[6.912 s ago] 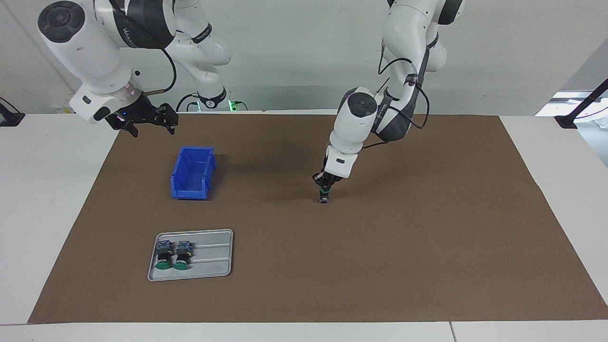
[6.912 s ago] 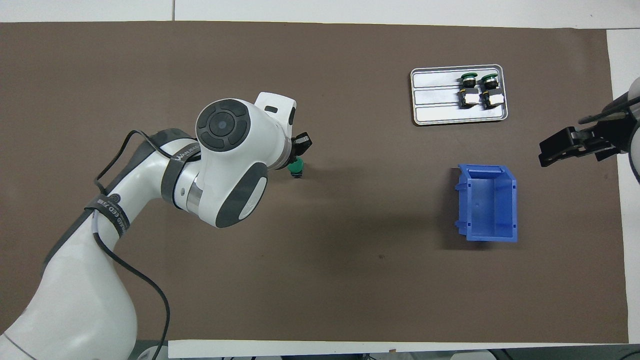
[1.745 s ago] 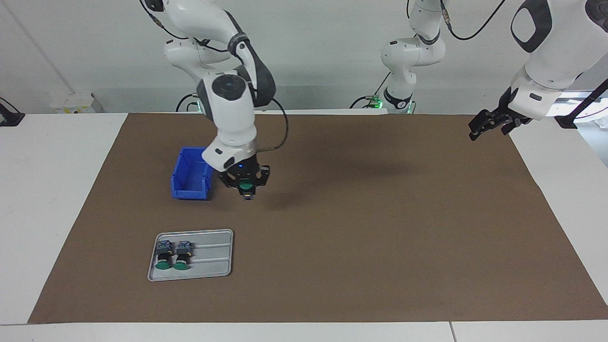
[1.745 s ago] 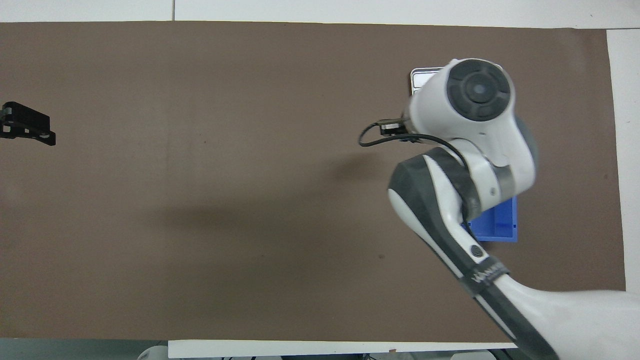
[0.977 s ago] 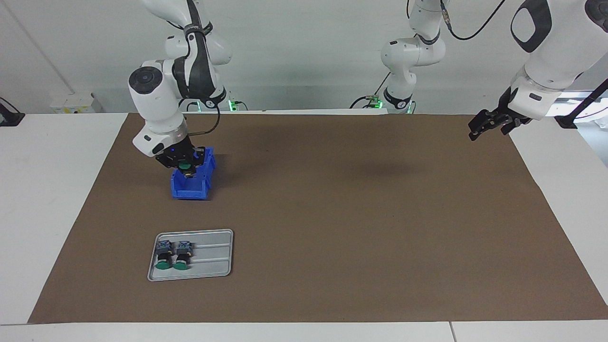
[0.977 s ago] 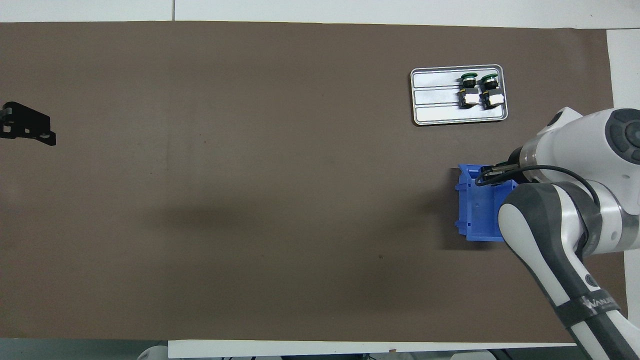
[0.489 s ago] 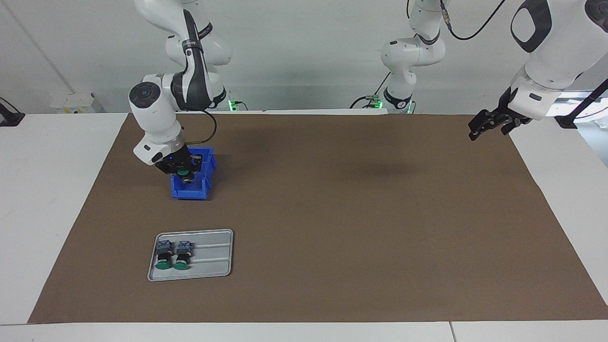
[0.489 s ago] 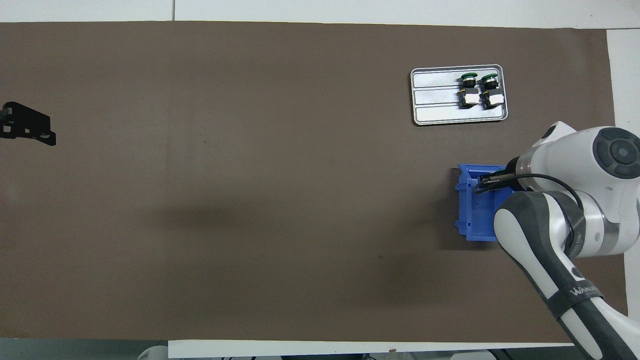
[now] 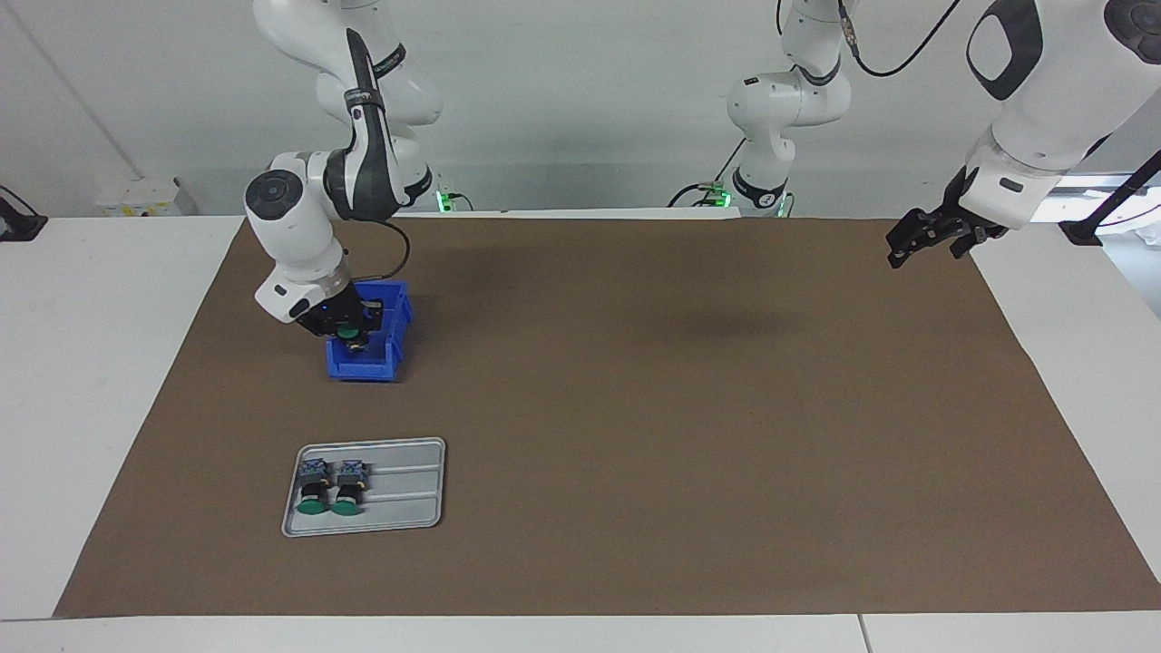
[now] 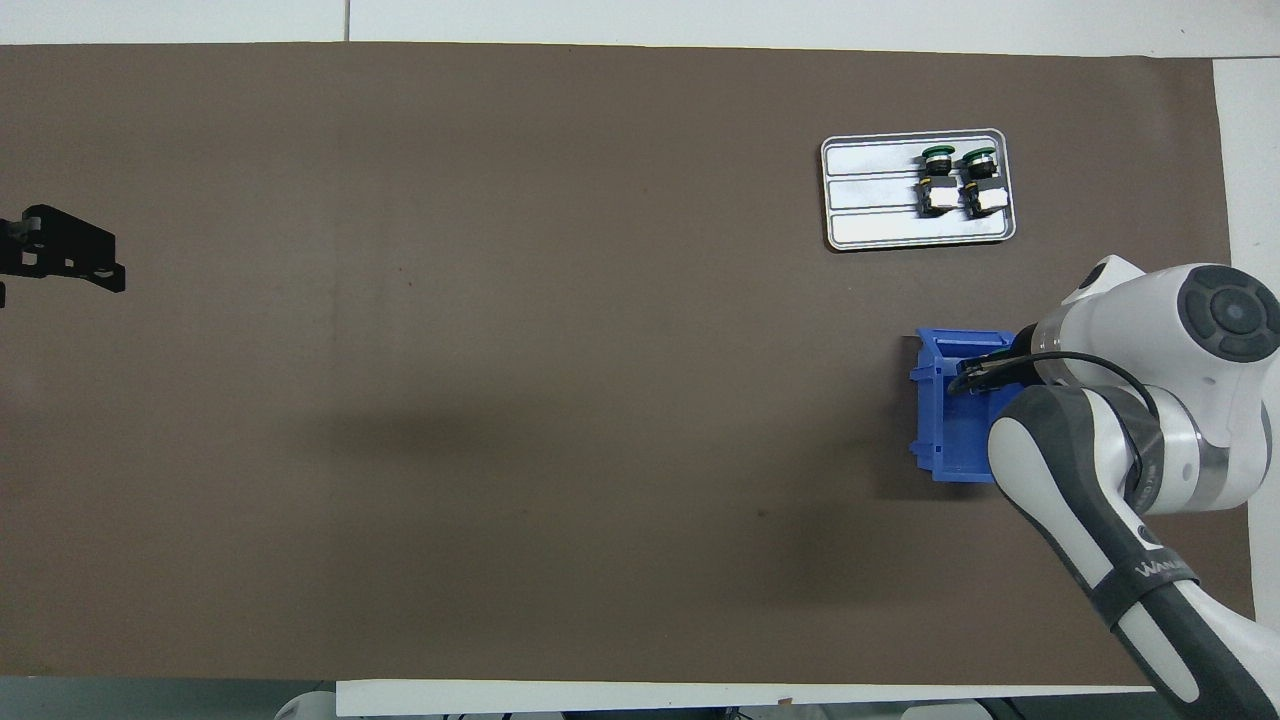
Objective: Place and press button with both arms
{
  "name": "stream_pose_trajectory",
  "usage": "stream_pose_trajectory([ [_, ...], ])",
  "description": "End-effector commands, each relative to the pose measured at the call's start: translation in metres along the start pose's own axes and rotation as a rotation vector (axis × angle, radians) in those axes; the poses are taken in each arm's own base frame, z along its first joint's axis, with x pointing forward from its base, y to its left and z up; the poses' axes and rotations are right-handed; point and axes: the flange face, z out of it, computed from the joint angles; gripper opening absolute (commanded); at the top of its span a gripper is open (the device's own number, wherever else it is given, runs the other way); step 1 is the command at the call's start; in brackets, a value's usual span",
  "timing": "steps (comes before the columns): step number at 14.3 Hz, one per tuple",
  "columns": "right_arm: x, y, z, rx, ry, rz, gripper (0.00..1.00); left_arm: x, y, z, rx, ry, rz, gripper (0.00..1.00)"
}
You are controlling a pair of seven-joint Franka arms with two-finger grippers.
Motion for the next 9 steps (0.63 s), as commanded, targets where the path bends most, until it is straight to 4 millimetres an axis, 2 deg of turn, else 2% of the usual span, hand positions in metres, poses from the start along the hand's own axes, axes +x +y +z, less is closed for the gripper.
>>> stream_pose_trajectory([
  [1,0.001,-0.002,0.002,0.014,0.013,-0.017,0.26,-0.011,0.012,-0.003,0.012,0.0,0.026,1.0],
  [2,0.001,-0.002,0.001,0.014,0.013,-0.018,0.28,-0.011,0.014,-0.003,0.014,0.0,0.03,1.0],
  [3,0.001,-0.001,0.001,0.014,0.013,-0.018,0.34,-0.012,0.014,-0.005,0.014,0.003,0.03,1.0],
  [4,0.001,-0.001,0.001,0.014,0.014,-0.017,0.48,-0.012,0.014,-0.005,0.014,0.003,0.03,1.0],
  [5,0.001,-0.001,0.001,0.014,0.013,-0.017,0.54,-0.012,0.015,-0.004,0.014,0.002,0.033,1.0],
  [7,0.006,0.0,-0.004,0.015,0.016,-0.014,0.61,-0.012,0.017,-0.005,0.015,0.004,0.036,1.0],
  [9,0.01,0.0,-0.013,0.014,0.022,-0.016,0.64,-0.013,0.014,-0.005,0.013,0.0,0.033,1.0],
])
